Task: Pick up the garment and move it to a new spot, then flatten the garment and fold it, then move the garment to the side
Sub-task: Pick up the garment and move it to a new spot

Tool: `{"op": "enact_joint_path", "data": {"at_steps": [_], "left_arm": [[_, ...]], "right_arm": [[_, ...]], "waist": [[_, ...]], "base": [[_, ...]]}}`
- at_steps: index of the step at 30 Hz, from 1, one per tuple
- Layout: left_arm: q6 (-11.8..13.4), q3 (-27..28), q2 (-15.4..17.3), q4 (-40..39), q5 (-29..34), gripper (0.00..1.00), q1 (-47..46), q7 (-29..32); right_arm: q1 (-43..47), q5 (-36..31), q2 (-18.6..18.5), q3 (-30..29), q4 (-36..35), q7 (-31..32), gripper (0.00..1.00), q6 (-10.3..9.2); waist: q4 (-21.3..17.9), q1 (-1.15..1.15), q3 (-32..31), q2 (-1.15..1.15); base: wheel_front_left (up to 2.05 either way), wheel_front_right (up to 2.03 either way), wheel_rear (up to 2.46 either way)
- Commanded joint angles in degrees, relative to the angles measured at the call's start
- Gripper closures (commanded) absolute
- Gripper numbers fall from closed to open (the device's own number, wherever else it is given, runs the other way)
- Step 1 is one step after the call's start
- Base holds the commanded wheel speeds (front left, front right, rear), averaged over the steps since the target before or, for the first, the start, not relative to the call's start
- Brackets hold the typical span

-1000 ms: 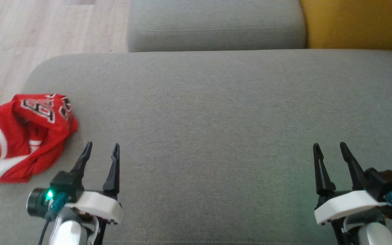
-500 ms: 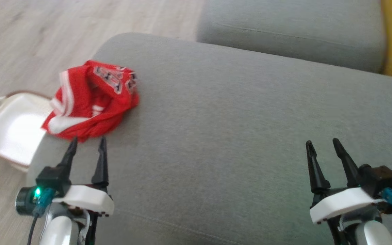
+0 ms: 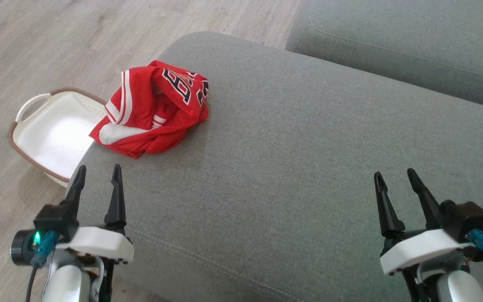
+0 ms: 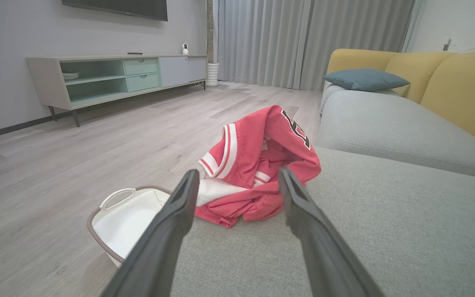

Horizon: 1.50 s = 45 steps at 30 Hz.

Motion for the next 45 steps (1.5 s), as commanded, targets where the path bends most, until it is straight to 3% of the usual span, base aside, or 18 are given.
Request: {"op": "enact_joint_path", "data": {"at_steps": [1, 9, 14, 23, 33, 34, 35, 36, 45], "left_arm": [[-0.1, 2.0, 0.4, -2.4, 0.2, 0.0, -2.9, -0.7], [-0.5, 4.0, 0.8, -1.3, -0.2, 0.0, -7.3, -0.7], [-1.2, 5.9, 2.2, 3.8, -1.4, 0.0, -14.2, -0.7], [-3.6, 7.0, 6.3, 26.3, -4.5, 0.0, -32.5, 1.7], [-5.6, 3.7, 11.2, 45.8, -4.3, 0.0, -47.2, 9.0], [-5.8, 3.4, 11.4, 47.1, -4.3, 0.04, -48.1, 10.0], [-5.9, 3.1, 11.6, 48.0, -4.5, 0.45, -48.9, 10.5], [-6.0, 2.6, 11.8, 48.9, -4.5, 0.97, -49.6, 10.9], [-5.1, 2.1, 14.3, 47.7, -4.4, 1.0, -51.6, 1.9]], "right_arm": [[-2.2, -0.5, -0.3, 1.5, -2.3, -0.1, 0.0, 0.23], [-3.4, -2.3, -0.3, 1.8, -4.8, 2.0, 0.0, 0.23], [-5.3, -4.7, -0.3, 1.4, -7.6, 4.4, 0.0, 0.23], [-8.4, -7.1, -1.4, 0.6, -12.0, 7.5, 0.0, 0.23], [-10.4, -7.1, -1.3, 0.1, -12.6, 7.6, 0.0, 0.23], [-10.5, -7.0, -1.3, 0.2, -12.5, 7.5, 0.0, 0.23], [-10.6, -7.0, -1.2, 0.1, -12.3, 7.4, 0.0, 0.23], [-10.7, -7.0, -1.2, 0.1, -12.2, 7.2, 0.0, 0.23], [-10.3, -6.2, -0.6, -0.6, -10.0, 5.2, 0.0, 0.23]], "waist": [[0.0, 0.0, 0.2, 0.0], [-2.0, 0.0, 5.2, 0.0], [-3.6, 0.0, 11.4, 0.0], [-5.9, 0.0, 21.1, 0.0], [-8.1, 0.0, 25.2, 0.0], [-8.2, 0.0, 25.3, 0.0], [-8.3, 0.0, 25.4, 0.0], [-8.4, 0.0, 25.4, 0.0], [-9.1, 0.0, 21.8, 0.0]], "base": [[0.0, 0.0, 0.0], [0.0, 0.0, 0.0], [0.0, 0.0, 0.0], [0.0, 0.0, 0.0], [0.0, 0.0, 0.0], [0.0, 0.0, 0.0], [0.0, 0.0, 0.0], [0.0, 0.0, 0.0], [0.0, 0.0, 0.0]]}}
